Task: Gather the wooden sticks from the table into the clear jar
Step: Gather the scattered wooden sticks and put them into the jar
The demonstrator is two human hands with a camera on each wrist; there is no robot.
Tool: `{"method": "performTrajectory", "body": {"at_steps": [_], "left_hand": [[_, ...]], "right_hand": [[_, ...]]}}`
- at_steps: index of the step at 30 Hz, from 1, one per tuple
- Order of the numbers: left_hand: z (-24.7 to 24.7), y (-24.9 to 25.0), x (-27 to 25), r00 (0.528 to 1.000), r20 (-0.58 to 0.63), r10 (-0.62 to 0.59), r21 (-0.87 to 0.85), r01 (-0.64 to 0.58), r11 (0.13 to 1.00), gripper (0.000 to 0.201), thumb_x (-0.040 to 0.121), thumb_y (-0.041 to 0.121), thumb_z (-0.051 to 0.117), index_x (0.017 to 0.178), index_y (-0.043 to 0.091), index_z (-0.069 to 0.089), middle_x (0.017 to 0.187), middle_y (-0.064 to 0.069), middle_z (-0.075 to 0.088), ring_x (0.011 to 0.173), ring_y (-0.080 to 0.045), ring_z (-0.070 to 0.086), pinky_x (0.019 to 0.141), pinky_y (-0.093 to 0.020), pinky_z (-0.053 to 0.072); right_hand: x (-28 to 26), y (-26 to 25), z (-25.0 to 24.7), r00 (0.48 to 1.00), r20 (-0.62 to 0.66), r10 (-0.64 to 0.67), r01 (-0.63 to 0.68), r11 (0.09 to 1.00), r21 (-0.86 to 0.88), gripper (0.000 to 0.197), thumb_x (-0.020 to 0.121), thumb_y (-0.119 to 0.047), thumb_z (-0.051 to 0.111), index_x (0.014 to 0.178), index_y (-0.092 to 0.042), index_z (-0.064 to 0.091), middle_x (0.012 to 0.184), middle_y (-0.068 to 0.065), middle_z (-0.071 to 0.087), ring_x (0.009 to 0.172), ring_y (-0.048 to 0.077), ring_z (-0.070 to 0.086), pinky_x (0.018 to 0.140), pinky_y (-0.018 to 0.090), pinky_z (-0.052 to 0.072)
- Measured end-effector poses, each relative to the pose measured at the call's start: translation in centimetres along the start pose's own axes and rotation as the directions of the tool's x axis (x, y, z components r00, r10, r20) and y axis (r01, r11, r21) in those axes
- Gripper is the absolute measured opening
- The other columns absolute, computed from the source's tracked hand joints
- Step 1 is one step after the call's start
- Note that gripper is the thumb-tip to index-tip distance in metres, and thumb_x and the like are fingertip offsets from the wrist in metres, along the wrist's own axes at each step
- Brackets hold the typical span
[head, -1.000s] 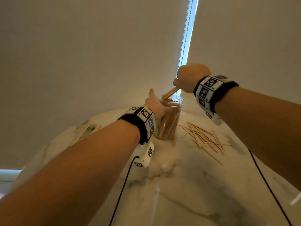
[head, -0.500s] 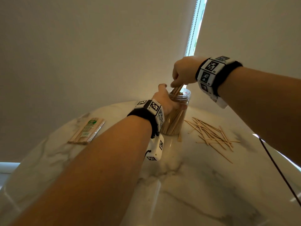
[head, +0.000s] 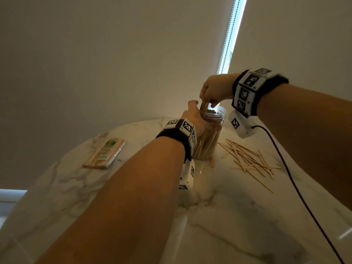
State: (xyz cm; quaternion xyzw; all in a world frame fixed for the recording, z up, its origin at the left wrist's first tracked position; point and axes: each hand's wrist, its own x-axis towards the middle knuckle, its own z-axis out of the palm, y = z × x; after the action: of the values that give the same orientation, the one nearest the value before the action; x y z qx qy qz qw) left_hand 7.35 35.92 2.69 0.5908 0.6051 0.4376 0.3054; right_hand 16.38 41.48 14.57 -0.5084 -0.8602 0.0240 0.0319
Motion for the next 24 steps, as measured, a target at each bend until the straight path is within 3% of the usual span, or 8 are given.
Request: {"method": "performTrajectory", "body": {"at_steps": [2, 5, 8, 11, 15, 20, 22, 24], "left_hand": [[-0.1, 0.0, 0.0, 1.000, 0.002, 0.008, 0.011, -0.008, 1.000, 0.119, 0.065, 0.036, 0.091, 0.153, 0.018, 0.013, 0.131, -0.007, 0.060, 0.118, -0.027, 0.058, 0.097, -0.041, 0.050], [-0.1, 0.1, -0.1, 1.000, -0.003, 0.002, 0.029, -0.002, 1.000, 0.118, 0.066, 0.038, 0.090, 0.153, 0.019, 0.013, 0.132, -0.008, 0.059, 0.119, -0.029, 0.058, 0.100, -0.043, 0.049], [-0.1, 0.1, 0.0, 1.000, 0.010, -0.011, 0.025, 0.011, 1.000, 0.120, 0.065, 0.039, 0.090, 0.153, 0.020, 0.011, 0.135, -0.010, 0.058, 0.121, -0.029, 0.057, 0.103, -0.045, 0.047], [-0.1, 0.1, 0.0, 1.000, 0.008, -0.018, 0.038, 0.017, 0.999, 0.119, 0.066, 0.037, 0.089, 0.153, 0.018, 0.010, 0.133, -0.011, 0.059, 0.120, -0.030, 0.058, 0.102, -0.045, 0.047], [-0.2, 0.1, -0.2, 1.000, -0.023, -0.007, 0.068, 0.009, 0.998, 0.117, 0.067, 0.039, 0.089, 0.153, 0.018, 0.012, 0.134, -0.010, 0.058, 0.121, -0.029, 0.057, 0.102, -0.043, 0.048], [-0.1, 0.2, 0.0, 1.000, -0.018, -0.024, 0.077, 0.025, 0.997, 0.116, 0.068, 0.038, 0.088, 0.153, 0.020, 0.011, 0.129, -0.009, 0.060, 0.116, -0.030, 0.059, 0.099, -0.046, 0.050], [-0.1, 0.1, 0.0, 0.999, -0.011, -0.031, 0.067, 0.032, 0.997, 0.118, 0.066, 0.037, 0.090, 0.152, 0.020, 0.011, 0.131, -0.008, 0.060, 0.118, -0.029, 0.058, 0.101, -0.045, 0.049], [0.0, 0.0, 0.0, 0.999, -0.005, -0.037, 0.045, 0.038, 0.998, 0.121, 0.064, 0.037, 0.091, 0.152, 0.021, 0.010, 0.133, -0.008, 0.059, 0.120, -0.027, 0.058, 0.103, -0.044, 0.047]], "right_hand": [[-0.3, -0.3, 0.9, 1.000, 0.006, -0.026, 0.027, 0.994, -0.106, 0.024, 0.087, -0.020, 0.066, 0.108, -0.013, 0.075, 0.095, 0.005, 0.075, 0.085, 0.024, 0.071, 0.082, 0.039, 0.060], [-0.9, 0.0, 0.4, 0.999, 0.035, 0.003, -0.001, 0.998, -0.058, 0.025, 0.089, -0.024, 0.065, 0.110, -0.014, 0.074, 0.094, 0.004, 0.074, 0.080, 0.021, 0.068, 0.082, 0.038, 0.059], [-1.4, 0.5, 0.6, 0.998, -0.053, 0.024, -0.032, 0.988, -0.152, 0.024, 0.090, -0.026, 0.068, 0.104, -0.006, 0.072, 0.083, 0.003, 0.070, 0.080, 0.022, 0.068, 0.076, 0.034, 0.056], [-1.4, 0.4, 2.4, 0.993, -0.120, 0.013, -0.047, 0.956, -0.291, 0.039, 0.099, -0.040, 0.055, 0.101, -0.003, 0.067, 0.093, 0.009, 0.069, 0.090, 0.025, 0.065, 0.074, 0.031, 0.049], [-1.4, 0.2, 2.6, 0.999, -0.046, 0.010, -0.014, 0.997, -0.074, 0.025, 0.096, -0.021, 0.054, 0.110, -0.009, 0.072, 0.110, 0.011, 0.071, 0.086, 0.022, 0.061, 0.081, 0.034, 0.052], [-1.6, -0.4, 4.0, 1.000, 0.016, 0.004, -0.003, 0.996, -0.088, 0.034, 0.103, -0.019, 0.043, 0.125, -0.004, 0.063, 0.121, 0.015, 0.066, 0.111, 0.028, 0.063, 0.091, 0.034, 0.050], [-1.8, 0.1, 3.0, 0.999, 0.051, 0.010, -0.010, 1.000, -0.007, 0.030, 0.098, -0.015, 0.053, 0.123, -0.006, 0.067, 0.119, 0.013, 0.069, 0.104, 0.026, 0.067, 0.086, 0.032, 0.054], [-2.2, 0.8, 1.7, 1.000, 0.000, 0.008, -0.008, 0.995, 0.095, 0.023, 0.092, -0.011, 0.063, 0.114, -0.012, 0.070, 0.104, 0.004, 0.071, 0.088, 0.017, 0.067, 0.073, 0.027, 0.056]]}}
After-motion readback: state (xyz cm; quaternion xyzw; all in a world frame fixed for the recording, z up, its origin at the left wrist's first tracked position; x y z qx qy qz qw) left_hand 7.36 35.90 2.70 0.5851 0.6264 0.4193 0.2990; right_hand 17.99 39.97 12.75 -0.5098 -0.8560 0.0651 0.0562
